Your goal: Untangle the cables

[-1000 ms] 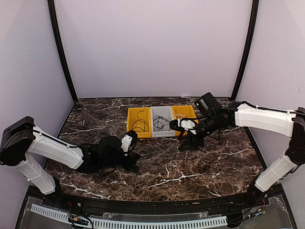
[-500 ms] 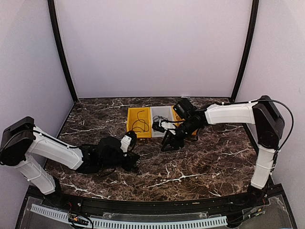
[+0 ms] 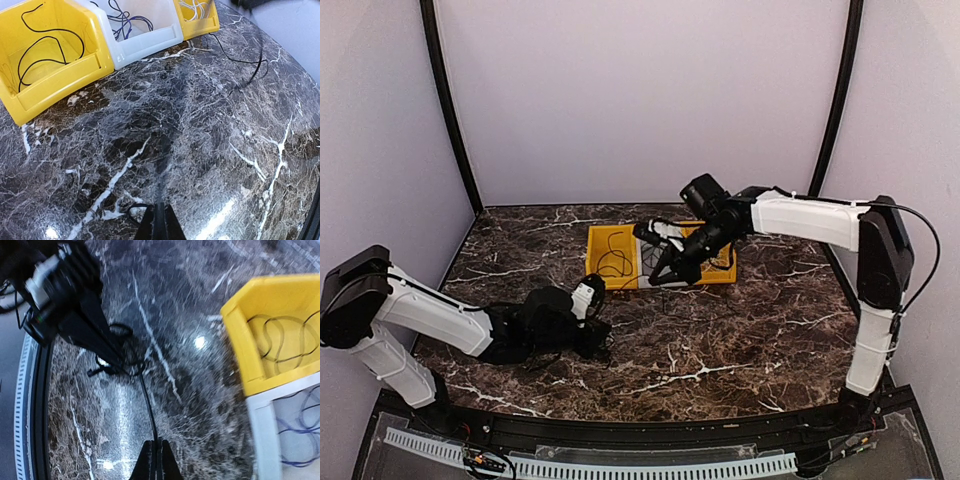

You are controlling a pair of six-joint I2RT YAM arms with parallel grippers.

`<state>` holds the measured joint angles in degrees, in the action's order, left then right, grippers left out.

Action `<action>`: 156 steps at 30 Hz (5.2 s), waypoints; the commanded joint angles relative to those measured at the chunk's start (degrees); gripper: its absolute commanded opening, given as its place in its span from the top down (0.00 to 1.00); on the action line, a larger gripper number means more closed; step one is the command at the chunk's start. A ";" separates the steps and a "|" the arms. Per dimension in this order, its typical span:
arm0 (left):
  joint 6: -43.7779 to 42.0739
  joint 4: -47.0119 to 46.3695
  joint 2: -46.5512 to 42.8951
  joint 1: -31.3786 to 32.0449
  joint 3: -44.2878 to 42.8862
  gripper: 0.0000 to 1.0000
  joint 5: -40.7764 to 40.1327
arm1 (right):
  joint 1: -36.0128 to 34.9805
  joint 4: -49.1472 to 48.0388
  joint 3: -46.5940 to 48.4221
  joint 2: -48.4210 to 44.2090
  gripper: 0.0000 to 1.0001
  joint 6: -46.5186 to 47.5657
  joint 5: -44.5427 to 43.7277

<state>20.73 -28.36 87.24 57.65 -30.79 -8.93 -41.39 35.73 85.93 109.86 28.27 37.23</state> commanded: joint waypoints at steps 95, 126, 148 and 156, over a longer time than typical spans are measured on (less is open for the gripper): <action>22.54 17.65 -45.28 0.71 20.76 0.58 -17.97 | -1.68 -25.30 58.11 14.38 1.00 -4.30 -13.98; 22.76 16.56 -46.70 0.70 22.96 0.58 -18.31 | -3.32 -23.83 61.61 15.27 1.00 -3.44 -15.25; 23.74 22.12 -53.98 0.71 24.65 0.58 -20.05 | -0.36 -30.16 31.47 14.06 1.00 -1.92 -16.09; 23.84 20.46 -53.06 0.71 25.34 0.58 -19.99 | 0.08 -30.36 29.04 13.45 1.00 -2.75 -15.70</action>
<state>44.21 -7.07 33.82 58.13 -6.42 -28.16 -41.25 9.02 114.61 126.96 26.70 20.47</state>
